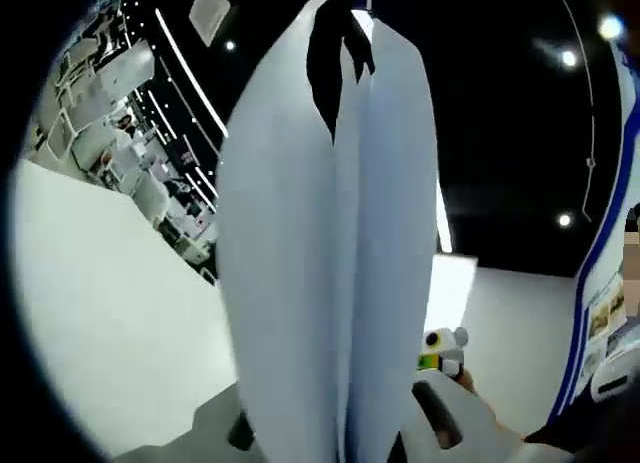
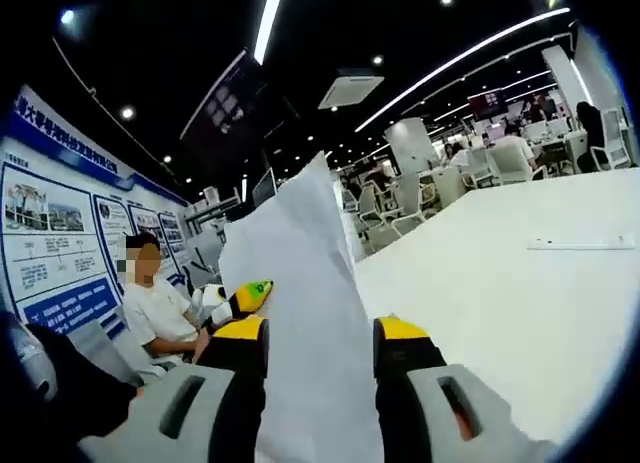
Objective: Organize the stack of printing papers by aligning and flattening the scattered papers on the table
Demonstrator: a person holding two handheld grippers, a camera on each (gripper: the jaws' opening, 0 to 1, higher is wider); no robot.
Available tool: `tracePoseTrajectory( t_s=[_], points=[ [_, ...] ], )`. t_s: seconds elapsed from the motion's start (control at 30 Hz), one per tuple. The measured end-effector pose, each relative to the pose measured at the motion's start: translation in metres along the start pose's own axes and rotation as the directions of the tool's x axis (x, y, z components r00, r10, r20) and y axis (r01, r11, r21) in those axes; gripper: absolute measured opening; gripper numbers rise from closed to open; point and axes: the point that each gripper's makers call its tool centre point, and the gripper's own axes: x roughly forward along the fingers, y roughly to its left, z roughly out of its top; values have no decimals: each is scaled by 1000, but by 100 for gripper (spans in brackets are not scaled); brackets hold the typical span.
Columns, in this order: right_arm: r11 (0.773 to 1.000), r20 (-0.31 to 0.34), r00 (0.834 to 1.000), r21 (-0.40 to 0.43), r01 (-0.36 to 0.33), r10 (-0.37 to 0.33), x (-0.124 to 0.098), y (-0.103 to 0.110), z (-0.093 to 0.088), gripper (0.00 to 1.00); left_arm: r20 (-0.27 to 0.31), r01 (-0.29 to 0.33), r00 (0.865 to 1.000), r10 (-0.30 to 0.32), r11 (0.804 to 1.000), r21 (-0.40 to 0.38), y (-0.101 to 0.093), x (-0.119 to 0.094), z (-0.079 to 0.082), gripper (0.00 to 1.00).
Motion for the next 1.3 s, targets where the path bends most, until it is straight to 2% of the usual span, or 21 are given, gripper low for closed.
tracePoseTrajectory(
  t_s=[0.17,0.2,0.27,0.3,0.37,0.43,0.5,0.57,0.63,0.73,0.83,0.87,0.93,1.0,1.03,1.1,1.17,1.2,1.23,1.27,1.3],
  points=[
    [1000,66,997,0,-31,30,-11,-2,14,51,-72,112,991,-109,993,43,-31,21,2,6],
    [999,83,996,-16,-39,41,-24,-1,19,54,-91,143,986,-138,988,50,-38,25,2,6],
    [996,127,990,-75,-57,66,-32,1,28,60,-123,227,968,-218,972,60,-57,31,2,6],
    [990,155,984,-119,-69,87,-31,5,31,62,-128,283,953,-275,958,44,-71,35,4,6],
    [985,160,979,-137,-108,129,-40,12,34,63,-158,335,933,-325,941,45,-85,42,4,6],
    [971,163,967,-170,-166,194,-43,24,34,58,-209,376,911,-356,925,62,-95,48,1,6],
    [967,159,965,-175,-183,211,-48,29,34,50,-257,411,888,-381,909,70,-102,52,-4,6],
    [958,150,957,-188,-218,247,-52,35,34,35,-290,445,866,-408,892,74,-110,58,-7,6],
    [954,136,956,-187,-234,261,-54,38,32,23,-316,443,859,-403,894,65,-111,65,-10,6],
    [959,127,969,-214,-184,214,-55,30,30,10,-340,425,863,-373,901,90,-107,73,-16,6],
    [960,125,984,-263,-90,127,-55,19,26,1,-350,326,905,-242,924,202,-85,85,-23,7],
    [956,132,986,-287,-64,106,-55,17,26,0,-345,303,915,-208,920,250,-81,87,-25,8],
    [936,162,986,-351,27,32,-55,10,30,0,-309,288,932,-189,904,315,-77,93,-23,8],
    [913,192,981,-398,90,-13,-54,7,34,0,-287,272,941,-179,906,324,-76,97,-22,8],
    [894,220,975,-430,124,-30,-54,6,37,0,-257,247,954,-158,898,365,-74,102,-17,8],
    [863,258,965,-472,178,-58,-53,3,39,0,-236,236,961,-146,876,420,-74,104,-17,9],
    [853,234,970,-489,181,-72,-52,-6,24,0,-249,215,962,-116,881,421,-66,103,-25,12],
    [873,178,981,-462,156,-81,-51,-13,9,2,-268,180,961,-73,898,401,-53,100,-33,14],
    [892,123,987,-427,149,-106,-50,-22,-4,4,-276,168,959,-70,922,350,-48,97,-40,16],
    [899,109,986,-409,159,-125,-50,-29,-10,7,-271,179,958,-99,941,288,-50,94,-42,17],
    [892,112,986,-423,161,-125,-49,-32,-12,11,-255,202,958,-132,940,273,-54,93,-43,18]
  ],
)
